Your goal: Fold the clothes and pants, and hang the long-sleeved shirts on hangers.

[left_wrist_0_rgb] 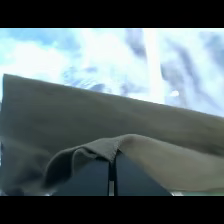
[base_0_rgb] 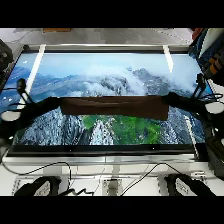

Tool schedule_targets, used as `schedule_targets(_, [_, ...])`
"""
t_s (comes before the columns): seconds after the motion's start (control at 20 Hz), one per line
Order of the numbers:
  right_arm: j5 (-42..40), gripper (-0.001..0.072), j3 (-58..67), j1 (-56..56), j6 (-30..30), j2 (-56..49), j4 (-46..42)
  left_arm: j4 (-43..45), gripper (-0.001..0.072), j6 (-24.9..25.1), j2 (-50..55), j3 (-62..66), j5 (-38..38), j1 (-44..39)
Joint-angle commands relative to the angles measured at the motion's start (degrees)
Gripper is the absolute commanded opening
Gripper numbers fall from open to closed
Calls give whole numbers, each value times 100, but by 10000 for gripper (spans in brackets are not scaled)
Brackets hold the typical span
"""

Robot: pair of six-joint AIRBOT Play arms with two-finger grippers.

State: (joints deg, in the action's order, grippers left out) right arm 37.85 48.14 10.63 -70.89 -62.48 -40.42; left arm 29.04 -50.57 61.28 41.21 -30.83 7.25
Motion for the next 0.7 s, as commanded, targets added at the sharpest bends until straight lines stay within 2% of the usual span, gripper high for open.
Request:
schedule_targets(0.0, [-1718,14,177,-151,-372,-1067,376,-494,22,2,1102,92,1521,-601])
schedule_targets(0.1, [-1950,15,457,-153,-369,-1526,444,-920,22,4,1606,330,1823,-767])
schedule_targets(0.25, [-1974,15,782,-153,-361,-1958,437,-911,23,4,2225,896,2081,-944])
schedule_targets(0.3, [-1985,41,798,-151,-339,-2022,400,-909,44,4,2367,1062,2107,-955])
schedule_targets(0.35, [-1974,212,798,-151,-339,-2061,323,-890,210,4,2461,1191,2107,-953])
schedule_targets(0.4, [-1939,465,798,-151,-339,-2065,201,-887,527,7,2476,1239,2118,-942])
schedule_targets(0.45, [-1908,590,798,-151,-339,-2055,74,-796,716,7,2448,1246,2120,-920])
schedule_targets(0.55, [-1663,589,800,-101,-339,-2039,-168,7,702,4,2321,1246,1825,-765])
schedule_targets(0.65, [-1235,587,800,-26,-341,-2039,-466,481,696,-114,2208,1246,1161,-448])
